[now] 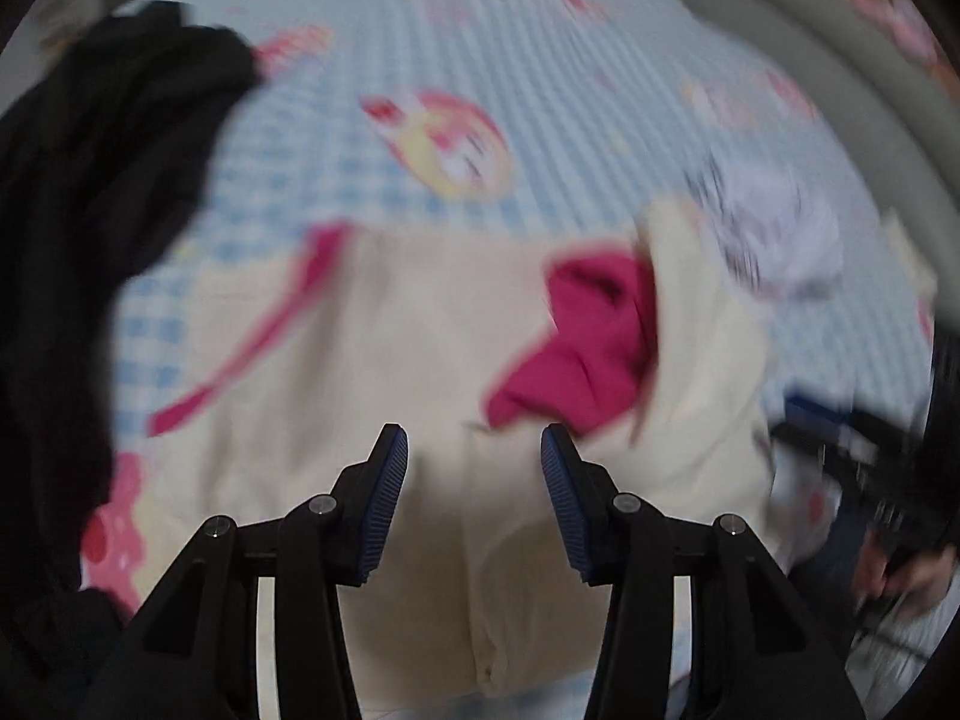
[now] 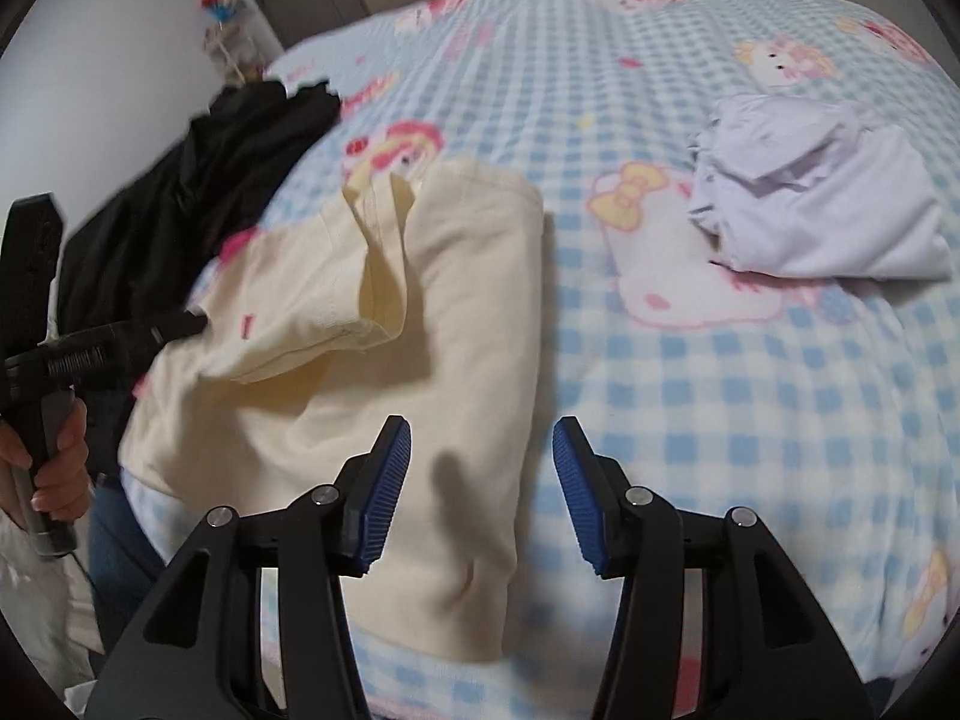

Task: Fold clothes

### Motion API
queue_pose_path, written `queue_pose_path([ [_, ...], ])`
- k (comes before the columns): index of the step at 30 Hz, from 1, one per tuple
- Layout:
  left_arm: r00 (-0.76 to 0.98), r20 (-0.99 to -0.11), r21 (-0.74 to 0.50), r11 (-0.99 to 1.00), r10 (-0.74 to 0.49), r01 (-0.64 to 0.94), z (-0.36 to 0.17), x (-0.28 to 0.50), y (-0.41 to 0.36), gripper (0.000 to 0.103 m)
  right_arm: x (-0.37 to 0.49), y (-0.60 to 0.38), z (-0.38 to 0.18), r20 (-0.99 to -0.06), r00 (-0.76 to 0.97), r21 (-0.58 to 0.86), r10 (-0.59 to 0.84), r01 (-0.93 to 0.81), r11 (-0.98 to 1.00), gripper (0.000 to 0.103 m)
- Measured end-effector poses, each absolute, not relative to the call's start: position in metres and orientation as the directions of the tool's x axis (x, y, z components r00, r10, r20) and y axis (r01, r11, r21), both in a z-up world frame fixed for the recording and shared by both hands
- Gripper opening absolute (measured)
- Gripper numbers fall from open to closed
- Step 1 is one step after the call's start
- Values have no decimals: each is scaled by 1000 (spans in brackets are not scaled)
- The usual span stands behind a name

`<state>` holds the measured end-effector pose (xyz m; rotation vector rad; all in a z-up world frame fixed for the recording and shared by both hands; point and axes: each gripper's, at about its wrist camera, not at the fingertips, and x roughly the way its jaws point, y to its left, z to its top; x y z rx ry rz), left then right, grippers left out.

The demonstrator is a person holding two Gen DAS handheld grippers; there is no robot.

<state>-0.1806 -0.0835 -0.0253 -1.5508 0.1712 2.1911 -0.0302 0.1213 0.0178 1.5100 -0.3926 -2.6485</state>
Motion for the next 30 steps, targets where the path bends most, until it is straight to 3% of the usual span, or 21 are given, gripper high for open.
queue_pose_path([
  [5,-214,-948,-99,-855,237,-509,-42,-201,-50,49,-63,105,6,-863,-475,205,-170,-23,-978,51],
  [12,-362,-878,-217,-935,313,-280,-4,-232,-105,49,-72,110,7,-851,-495,214,-175,-24,-976,51],
  [14,-367,-834,-323,-904,412,-280,2,-224,-121,50,-81,106,11,-845,-502,219,-184,-12,-976,51],
  [21,-299,-735,-507,-786,609,-354,-6,-198,-121,53,-131,78,35,-757,-559,363,-340,73,-929,52],
  [30,-261,-671,-556,-704,694,-442,-8,-189,-79,67,-107,119,30,-778,-585,341,-231,-84,-936,54],
])
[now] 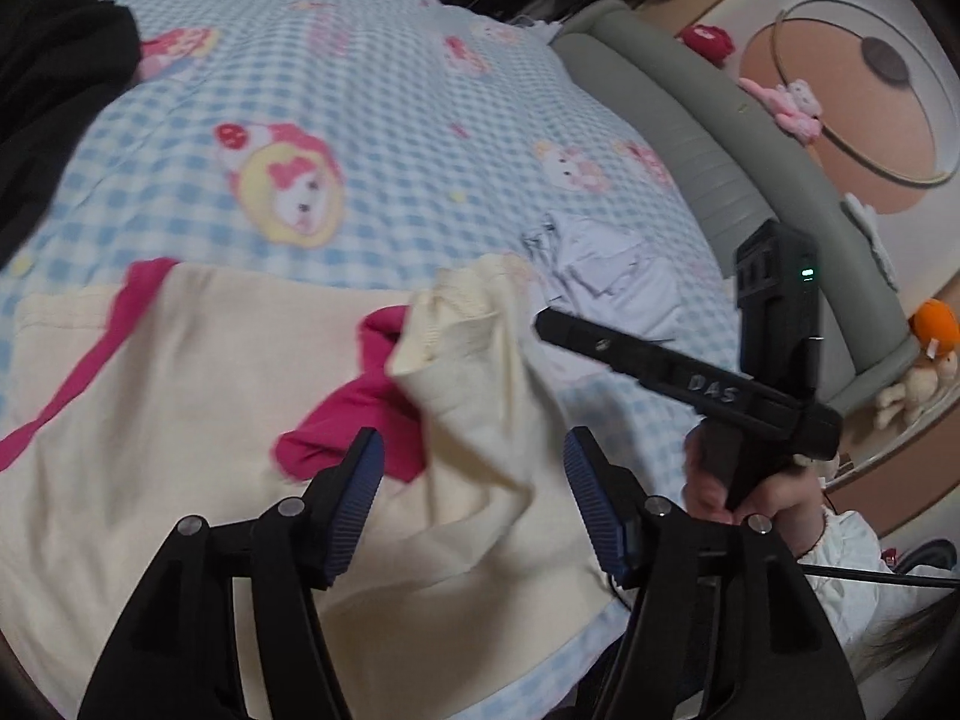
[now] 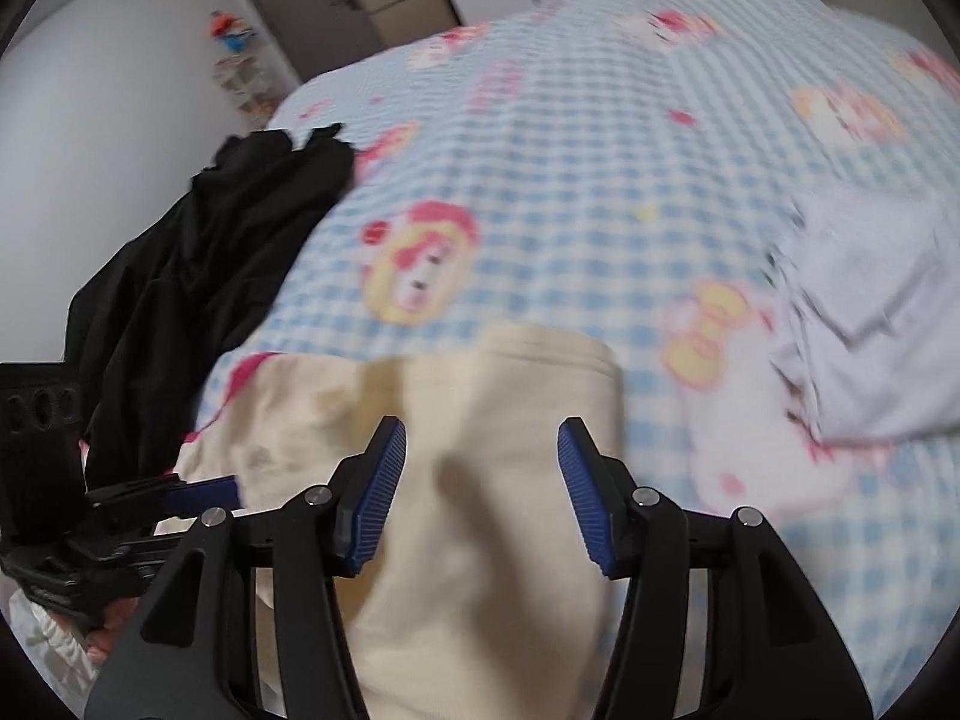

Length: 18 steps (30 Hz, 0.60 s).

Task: Fold clothes
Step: 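Grasp the cream fabric beside the pink trim with the left gripper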

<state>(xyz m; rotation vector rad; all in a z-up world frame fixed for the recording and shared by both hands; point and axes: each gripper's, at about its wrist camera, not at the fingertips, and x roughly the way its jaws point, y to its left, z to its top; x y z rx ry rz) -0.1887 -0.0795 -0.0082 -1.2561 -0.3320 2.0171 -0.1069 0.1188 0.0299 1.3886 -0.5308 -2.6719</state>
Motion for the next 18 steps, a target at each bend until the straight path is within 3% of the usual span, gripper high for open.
queue_pose_path([
  [1,-261,-708,-513,-732,656,-449,-11,-189,-69,66,-104,125,26,-779,-579,365,-241,-106,-925,54],
  [2,-260,-747,-462,-759,612,-458,-16,-191,-60,53,-102,128,23,-782,-572,375,-248,-115,-920,54],
  [4,-235,-818,-375,-797,525,-473,-30,-201,-44,10,-97,130,17,-790,-563,373,-242,-129,-919,55],
  [8,-241,-852,-343,-843,465,-415,-27,-233,-54,10,-88,130,2,-829,-514,336,-220,-144,-931,55],
  [10,-319,-867,-275,-901,384,-336,-19,-245,-74,15,-82,134,0,-838,-516,297,-176,-160,-941,55],
  [12,-350,-870,-284,-933,348,-221,-20,-250,-103,40,-78,140,-5,-868,-490,197,-74,-203,-959,55],
  [13,-347,-858,-337,-925,378,-173,-22,-248,-119,53,-77,145,-6,-872,-485,191,-63,-219,-957,55],
  [15,-306,-798,-499,-854,519,-148,-30,-237,-138,55,-75,155,-6,-870,-488,213,-71,-242,-946,55],
  [17,-269,-769,-559,-814,580,-160,-39,-222,-138,60,-74,158,-1,-845,-516,286,-140,-216,-934,56],
  [18,-250,-775,-556,-814,581,-169,-46,-215,-133,61,-75,155,-1,-828,-524,337,-201,-179,-924,62],
])
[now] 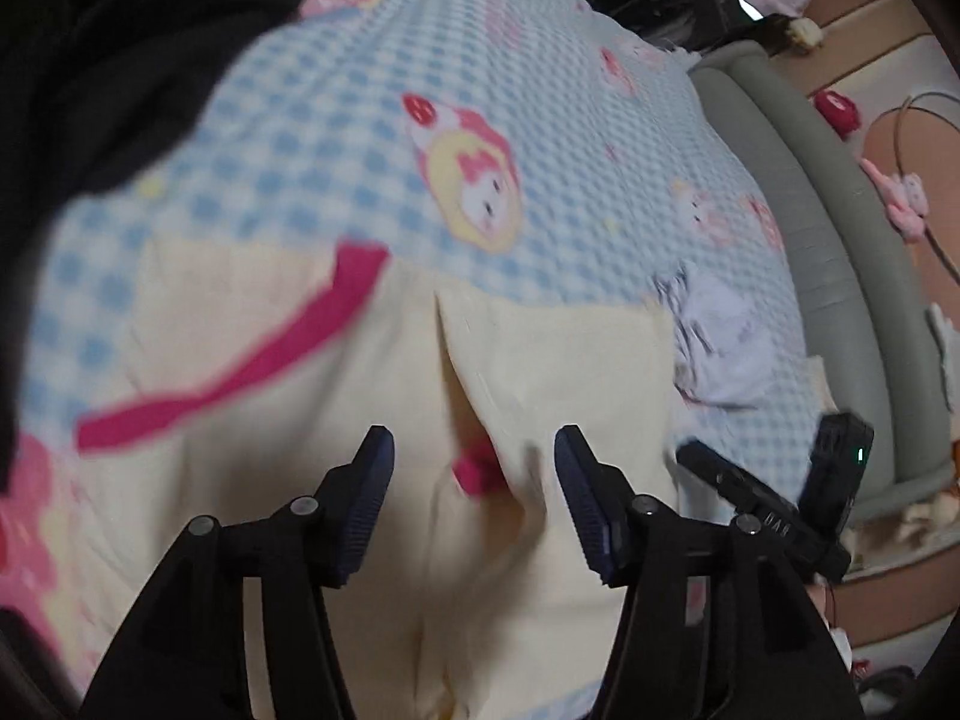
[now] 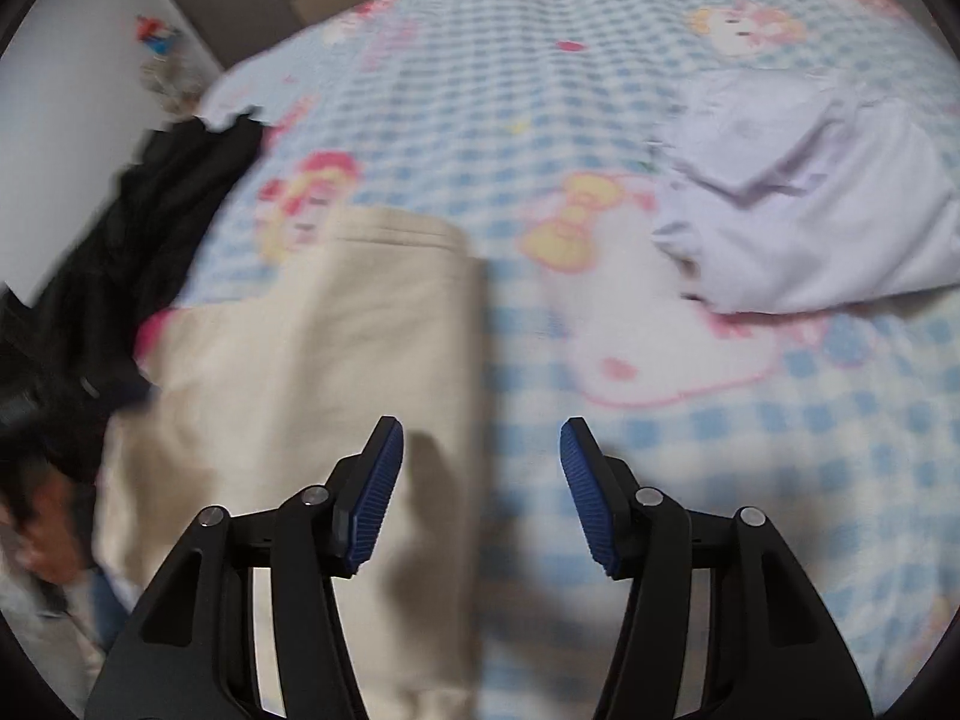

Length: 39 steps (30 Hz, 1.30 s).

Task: Fold clothes

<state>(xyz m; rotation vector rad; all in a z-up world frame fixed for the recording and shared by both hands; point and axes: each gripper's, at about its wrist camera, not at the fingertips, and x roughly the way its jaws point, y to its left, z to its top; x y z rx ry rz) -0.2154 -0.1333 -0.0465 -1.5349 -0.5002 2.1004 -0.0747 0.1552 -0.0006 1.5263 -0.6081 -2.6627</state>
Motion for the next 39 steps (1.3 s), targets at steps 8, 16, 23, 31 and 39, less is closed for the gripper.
queue_pose_path([
  [8,-223,-815,-491,-842,535,-225,-73,-189,-88,24,-89,131,-34,-836,-477,345,-270,-77,-935,61],
  [16,-166,-784,-540,-789,599,-294,-55,-198,-47,26,-66,172,-10,-800,-541,382,-260,-124,-916,23],
  [23,-162,-810,-541,-824,564,-169,-63,-169,-100,57,-12,184,3,-792,-535,425,-293,-139,-894,37],
  [31,-127,-829,-524,-835,545,-169,-77,-129,-103,59,33,125,-24,-839,-418,392,-347,-23,-920,63],
  [39,-145,-788,-558,-794,598,-241,-55,-127,-78,18,37,129,-14,-779,-513,449,-360,-57,-892,9],
])
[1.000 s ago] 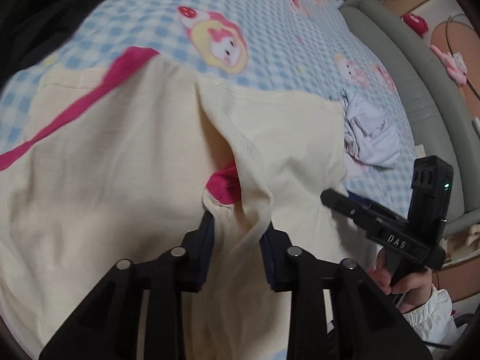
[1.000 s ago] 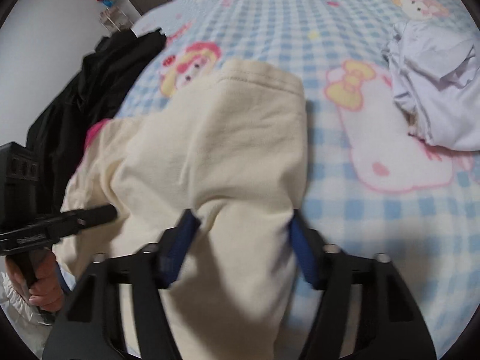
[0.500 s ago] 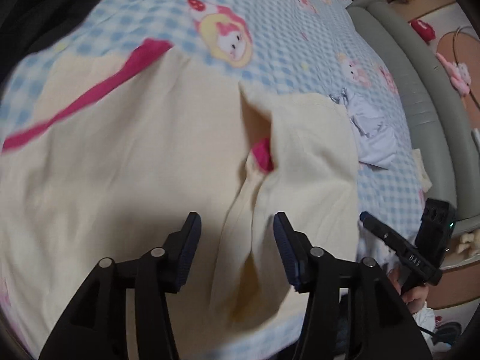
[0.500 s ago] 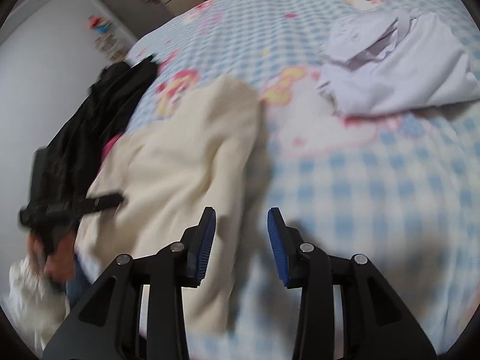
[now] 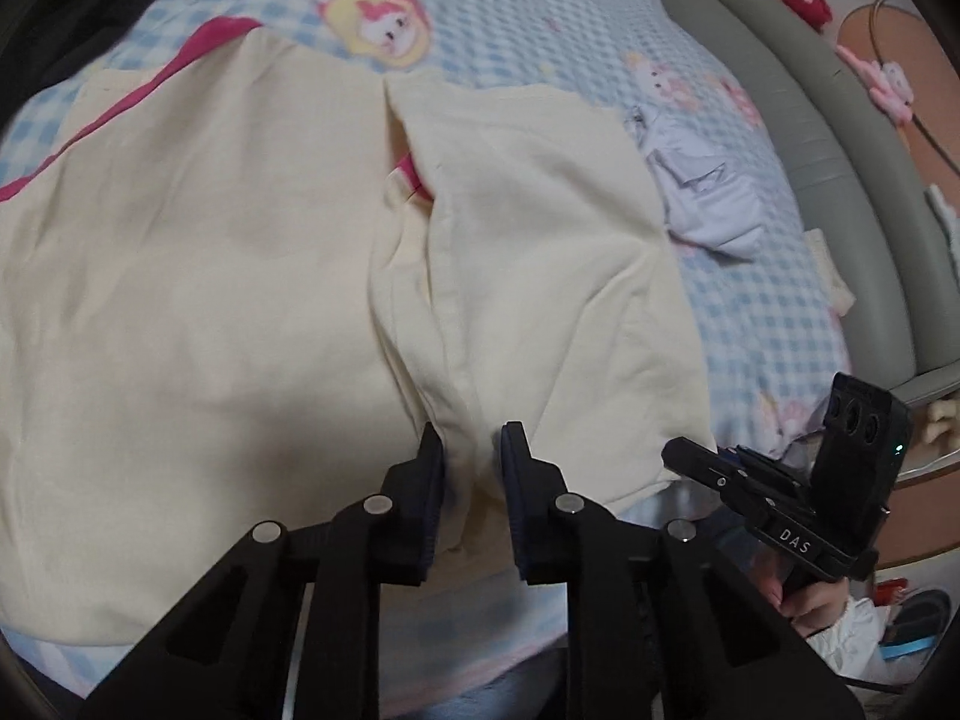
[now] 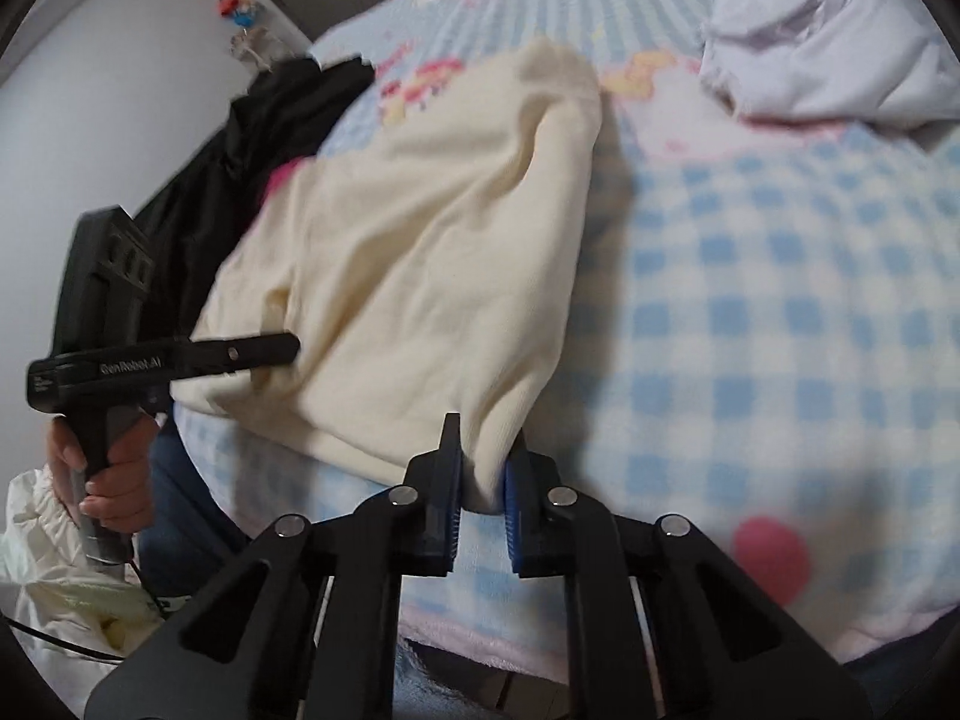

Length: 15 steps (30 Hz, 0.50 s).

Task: Fold clothes

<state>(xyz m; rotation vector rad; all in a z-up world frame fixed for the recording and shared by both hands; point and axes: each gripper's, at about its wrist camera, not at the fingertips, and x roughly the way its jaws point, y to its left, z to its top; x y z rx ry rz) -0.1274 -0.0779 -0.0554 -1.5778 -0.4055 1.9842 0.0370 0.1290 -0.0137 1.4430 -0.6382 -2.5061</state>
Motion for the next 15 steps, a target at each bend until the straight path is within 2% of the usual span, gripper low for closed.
queue_pose_path([
  [3,-138,-723,-652,-734,677,-191,-55,-132,-92,19,48,146,-9,-760,-549,473,-348,-99,-876,9],
  [6,-122,-743,-648,-753,658,-115,-73,-129,-109,35,50,153,-22,-776,-536,479,-331,-159,-864,9],
  [7,-114,-757,-637,-766,643,-89,-80,-127,-116,44,52,156,-27,-781,-531,484,-330,-178,-857,11],
  [9,-108,-721,-684,-728,685,-48,-86,-125,-129,48,55,161,-34,-784,-520,496,-339,-198,-845,13],
  [10,-113,-697,-708,-704,708,-49,-84,-123,-133,55,56,162,-35,-785,-516,501,-343,-201,-842,15],
  [14,-116,-679,-710,-689,724,-142,-66,-118,-122,67,64,164,-10,-789,-530,446,-311,-146,-883,25],
  [15,-107,-688,-700,-695,718,-163,-64,-118,-114,68,62,161,-8,-787,-534,439,-308,-135,-888,34],
])
